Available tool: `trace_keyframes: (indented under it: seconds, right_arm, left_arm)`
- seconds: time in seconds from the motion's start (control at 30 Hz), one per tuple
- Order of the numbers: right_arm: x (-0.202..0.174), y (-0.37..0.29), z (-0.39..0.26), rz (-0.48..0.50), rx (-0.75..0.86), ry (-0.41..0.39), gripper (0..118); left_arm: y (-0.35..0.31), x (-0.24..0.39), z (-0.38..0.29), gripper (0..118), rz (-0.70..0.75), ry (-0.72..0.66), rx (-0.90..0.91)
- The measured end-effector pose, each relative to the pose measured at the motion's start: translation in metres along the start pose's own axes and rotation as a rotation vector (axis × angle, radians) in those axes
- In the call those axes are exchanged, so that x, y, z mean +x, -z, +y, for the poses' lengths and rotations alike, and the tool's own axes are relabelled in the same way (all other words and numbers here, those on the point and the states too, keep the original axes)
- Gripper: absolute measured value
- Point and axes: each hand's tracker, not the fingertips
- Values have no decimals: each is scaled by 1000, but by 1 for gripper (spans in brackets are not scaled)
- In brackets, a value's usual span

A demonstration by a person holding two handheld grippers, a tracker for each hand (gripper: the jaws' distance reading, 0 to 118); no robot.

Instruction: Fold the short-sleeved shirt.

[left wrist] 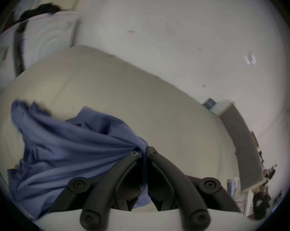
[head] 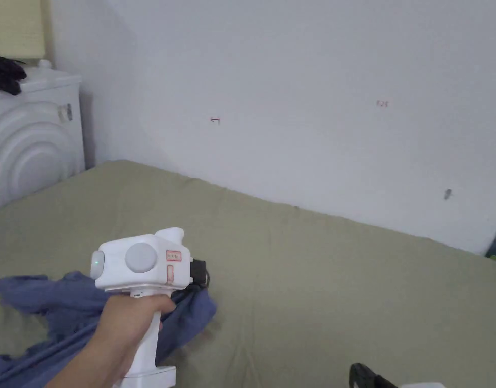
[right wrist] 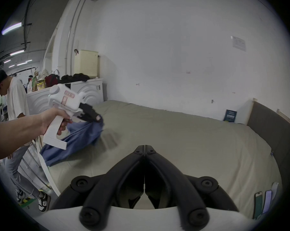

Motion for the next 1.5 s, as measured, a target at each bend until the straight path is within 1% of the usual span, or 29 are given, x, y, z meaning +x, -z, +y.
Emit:
trace_keyframes:
  seconds: [0.1,0.17,0.23,0.33,0.4,0.47,0.57,0.6,0.63,0.67,0.7,0.73,0.77,0.8,0.83,0.87,0.93,1.0,1.1,1.17,1.27,1.3,1.33,1.37,1.4,1.43,1.5]
  right_arm:
    - [33,-24,-4,-75,21,10,0]
    - [59,-42,-7,-112,27,41,0]
    - [82,-57,-11,-155,29,63,0]
    - [114,-75,-23,-213,19,82,0]
    - [133,-85,-32,-247,3,96,0]
    - [151,-91,-43,-274,-11,112,0]
    - [171,-97,-57,-299,-30,122,0]
    - [178,-96,-61,-310,-37,127,0]
    - [182,-96,-63,-316,-42,135,0]
    - [187,-97,-65,-321,-47,149,0]
    - [190,-98,-66,-325,-48,165,0]
    - [193,-98,-67,-326,-46,174,0]
    - [194,-99,-68,-325,-43,177,0]
    - [192,-99,-67,-326,-43,176,0]
    - [191,-99,-66,-323,-44,171,0]
    - [188,-98,-65,-313,-42,167,0]
    - [179,-97,-63,-290,-34,165,0]
    - [166,-94,-64,-265,-21,154,0]
    - [146,-89,-65,-235,-14,130,0]
    - [132,-84,-65,-207,-17,130,0]
    - [113,-79,-67,-179,-23,118,0]
    - [107,-77,-67,-164,-28,118,0]
    - [101,-74,-67,-145,-37,117,0]
    - [95,-72,-68,-137,-42,112,0]
    - [90,-70,-68,-133,-46,105,0]
    - [84,-67,-68,-129,-55,98,0]
    - [77,-63,-68,-114,-74,102,0]
  left_arm:
    - [32,104,-6,1,-136,70,-24]
    - [53,178,-20,1,-230,132,-51]
    - [76,238,-37,1,-299,187,-84]
    - [118,306,-78,1,-377,202,-174]
    - [153,333,-112,1,-355,223,-251]
    - [196,348,-156,1,-263,274,-328]
    - [243,351,-212,1,-211,246,-427]
    - [252,353,-223,1,-179,256,-431]
    - [257,352,-229,2,-177,259,-425]
    - [263,353,-235,5,-169,267,-423]
    - [265,353,-236,15,-174,270,-416]
    - [263,352,-234,62,-190,284,-411]
    - [258,351,-231,104,-211,303,-412]
    - [250,350,-229,118,-226,315,-433]
    - [235,346,-229,114,-248,327,-426]
    - [209,340,-223,114,-278,320,-343]
    - [158,333,-207,115,-284,376,-236]
    - [99,318,-205,115,-249,460,-129]
    - [4,269,-221,115,-221,484,57]
    - [-47,233,-229,114,-147,478,131]
    - [-99,178,-245,113,-9,449,207]
    - [-106,165,-249,106,15,452,189]
    - [-112,150,-250,63,20,446,158]
    - [-113,138,-251,0,78,447,109]
    - [-115,132,-252,0,100,437,116]
    - [-109,116,-244,0,91,432,93]
    - [-99,88,-226,0,32,311,34]
